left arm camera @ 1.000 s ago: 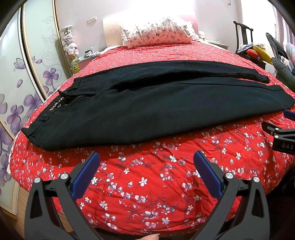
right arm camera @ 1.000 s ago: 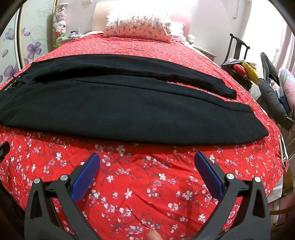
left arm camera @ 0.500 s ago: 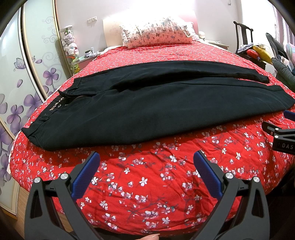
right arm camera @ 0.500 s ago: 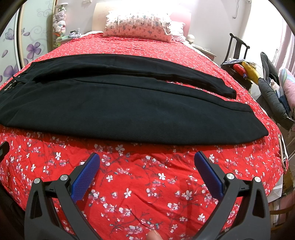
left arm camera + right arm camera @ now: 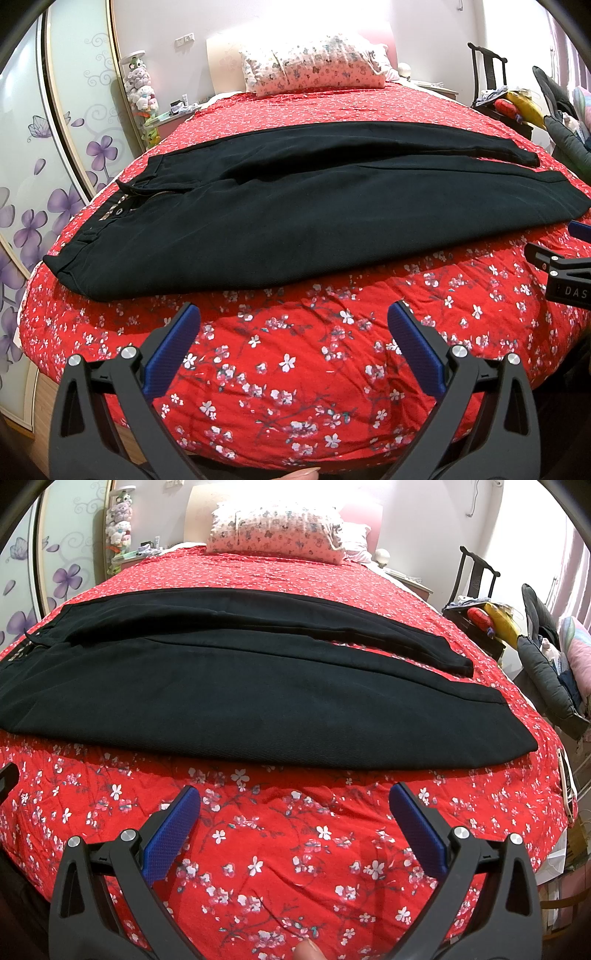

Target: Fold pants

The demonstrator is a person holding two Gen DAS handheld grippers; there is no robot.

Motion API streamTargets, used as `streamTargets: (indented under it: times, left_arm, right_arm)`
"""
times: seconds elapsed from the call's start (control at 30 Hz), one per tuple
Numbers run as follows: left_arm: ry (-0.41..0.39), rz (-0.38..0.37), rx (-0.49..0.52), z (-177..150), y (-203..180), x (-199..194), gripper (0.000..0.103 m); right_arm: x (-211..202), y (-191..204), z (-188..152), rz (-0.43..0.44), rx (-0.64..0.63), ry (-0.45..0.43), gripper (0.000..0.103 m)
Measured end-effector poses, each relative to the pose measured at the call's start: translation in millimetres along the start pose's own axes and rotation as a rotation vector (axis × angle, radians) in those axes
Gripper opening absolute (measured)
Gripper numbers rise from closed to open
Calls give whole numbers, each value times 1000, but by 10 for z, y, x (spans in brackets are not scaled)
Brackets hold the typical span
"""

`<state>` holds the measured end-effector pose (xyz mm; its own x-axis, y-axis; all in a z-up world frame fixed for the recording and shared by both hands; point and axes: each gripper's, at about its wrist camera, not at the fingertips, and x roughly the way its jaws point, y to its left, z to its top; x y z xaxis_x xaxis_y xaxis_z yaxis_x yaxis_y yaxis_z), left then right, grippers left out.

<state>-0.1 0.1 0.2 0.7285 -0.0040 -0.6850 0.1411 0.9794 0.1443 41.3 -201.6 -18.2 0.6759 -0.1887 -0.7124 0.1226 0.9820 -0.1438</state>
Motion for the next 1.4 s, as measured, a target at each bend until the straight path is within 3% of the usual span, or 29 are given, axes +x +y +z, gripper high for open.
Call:
streamTargets:
  times: [0.57, 0.8, 0.87, 1.07, 1.2, 1.3, 1.4]
  left_arm:
    - [2, -1, -1, 1, 1, 1, 101]
    - [-8, -25, -44, 132, 165, -44, 101]
    - [-28, -25, -60, 260, 187, -79, 101]
    - [-120, -58, -147, 731, 179, -61, 101]
    - [-143, -87, -214, 1003, 131, 193, 101]
    - [-177, -34, -222, 1032, 64, 373, 101]
    - [-222, 39, -165, 996, -27, 442, 101]
  right_arm:
    - [92, -159, 10, 50, 45, 23, 102]
    - [99, -499, 134, 278, 202, 61, 102]
    - [130, -673, 222, 289, 243, 64, 102]
    - [205, -1381, 803, 301, 370, 18, 102]
    - [493, -1896, 1411, 303, 501, 28, 102]
    - [886, -2301, 1779, 304, 611, 44, 102]
    - [1362, -2622, 2050, 209, 681, 84, 101]
